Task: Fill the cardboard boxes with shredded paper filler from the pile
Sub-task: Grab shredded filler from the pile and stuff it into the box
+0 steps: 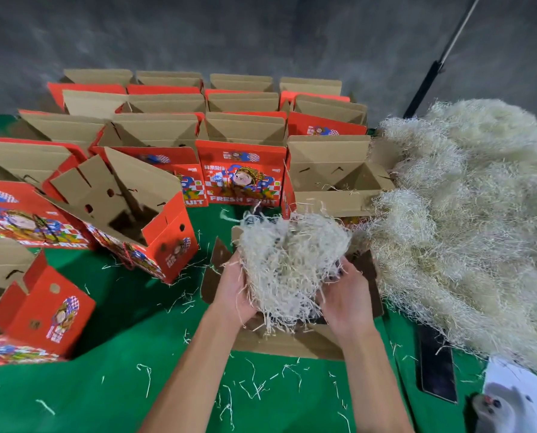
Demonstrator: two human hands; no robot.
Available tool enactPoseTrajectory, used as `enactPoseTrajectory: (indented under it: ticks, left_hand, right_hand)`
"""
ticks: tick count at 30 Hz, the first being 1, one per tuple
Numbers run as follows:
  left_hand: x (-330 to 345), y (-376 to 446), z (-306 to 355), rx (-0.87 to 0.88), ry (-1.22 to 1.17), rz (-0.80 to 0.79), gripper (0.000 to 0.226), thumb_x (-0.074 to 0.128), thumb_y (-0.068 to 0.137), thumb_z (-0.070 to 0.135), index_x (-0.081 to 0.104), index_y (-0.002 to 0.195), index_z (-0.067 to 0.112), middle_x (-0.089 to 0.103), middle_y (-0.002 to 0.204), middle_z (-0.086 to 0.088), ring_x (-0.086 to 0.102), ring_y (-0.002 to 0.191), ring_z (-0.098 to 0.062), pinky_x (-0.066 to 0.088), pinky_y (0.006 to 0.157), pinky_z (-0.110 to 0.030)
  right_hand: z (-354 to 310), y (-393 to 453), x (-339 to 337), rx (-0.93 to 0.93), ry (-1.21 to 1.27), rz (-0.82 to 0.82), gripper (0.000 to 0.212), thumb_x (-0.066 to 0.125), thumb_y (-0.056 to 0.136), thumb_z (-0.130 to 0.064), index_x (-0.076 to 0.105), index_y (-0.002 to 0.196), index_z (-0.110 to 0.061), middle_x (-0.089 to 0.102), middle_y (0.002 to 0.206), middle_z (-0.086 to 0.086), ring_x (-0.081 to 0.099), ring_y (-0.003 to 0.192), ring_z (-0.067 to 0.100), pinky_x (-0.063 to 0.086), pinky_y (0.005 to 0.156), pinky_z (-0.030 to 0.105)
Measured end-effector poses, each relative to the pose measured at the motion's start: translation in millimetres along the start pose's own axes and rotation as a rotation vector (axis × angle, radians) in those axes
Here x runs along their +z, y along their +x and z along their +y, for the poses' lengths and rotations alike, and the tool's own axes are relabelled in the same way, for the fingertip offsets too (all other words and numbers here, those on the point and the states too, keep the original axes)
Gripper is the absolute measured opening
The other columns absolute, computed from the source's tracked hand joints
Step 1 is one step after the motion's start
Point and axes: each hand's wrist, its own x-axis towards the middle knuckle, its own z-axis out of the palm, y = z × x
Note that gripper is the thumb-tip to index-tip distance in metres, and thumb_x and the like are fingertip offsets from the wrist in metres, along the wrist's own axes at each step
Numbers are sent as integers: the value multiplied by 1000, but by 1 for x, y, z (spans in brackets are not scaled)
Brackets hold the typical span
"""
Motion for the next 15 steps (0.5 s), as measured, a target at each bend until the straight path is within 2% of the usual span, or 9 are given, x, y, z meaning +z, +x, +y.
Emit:
enactPoseTrajectory:
  ticks: [2,5,7,9,10,11,12,13,15]
  left_hand:
    - [-1,-4,-3,32,25,-12,46,60,89,41,69,123,12,67,124,-18,67,110,-36,57,80,-51]
    - [5,-2,-16,39,176,-7,47,62,87,31,60,133,19,68,123,-14,67,112,-33,56,87,-49]
    - [9,0,-24,98,419,112,42,57,95,17,58,133,37,71,113,-2,68,104,-28,55,84,-45]
    - [9,3,-29,166,603,252,42,52,99,14,61,125,47,72,104,2,67,88,-22,53,74,-39]
    - [9,4,-27,175,571,266,33,50,100,21,67,116,44,74,100,-1,67,79,-21,51,69,-36]
    - [13,2,-23,152,482,278,27,49,98,33,75,103,38,76,95,-3,69,74,-20,50,67,-32]
    - [15,3,-20,158,377,302,33,49,93,48,78,91,31,76,92,-2,70,75,-19,50,69,-32]
    - [17,3,-16,162,326,330,45,51,82,64,77,89,28,75,94,1,68,83,-19,51,77,-35]
    - [26,6,-15,172,476,298,89,51,60,91,61,124,31,61,111,8,55,106,-16,44,102,-45]
  right_hand:
    - [5,-2,-4,-3,-51,-99,51,41,101,-24,39,145,0,39,149,28,39,136,47,35,112,53]
    - [7,-9,0,-1,-232,-179,55,39,96,-49,44,147,-29,55,144,3,51,131,31,32,114,58]
    - [13,-12,9,-76,-253,-124,67,39,91,-69,38,149,-36,48,147,-5,48,130,22,28,116,51]
    - [16,-14,17,-317,-302,-48,64,35,94,-71,45,144,-32,51,143,-14,51,124,8,32,113,41]
    - [18,-12,17,-459,-332,-12,51,35,98,-65,57,129,-31,61,128,-22,36,98,-14,39,105,35]
    - [17,-14,19,-555,-364,-4,37,37,102,-55,64,106,-30,70,100,-16,47,90,27,20,100,42]
    - [17,-11,17,-637,-412,11,35,38,104,-46,60,86,-25,61,70,-12,48,60,8,26,70,27]
    - [15,-10,17,-673,-474,-3,38,39,105,-39,53,76,-18,49,58,-10,37,54,10,27,62,28]
    - [17,-6,20,-687,-584,-56,41,41,106,-34,47,70,-15,40,54,-11,29,52,9,30,55,29]
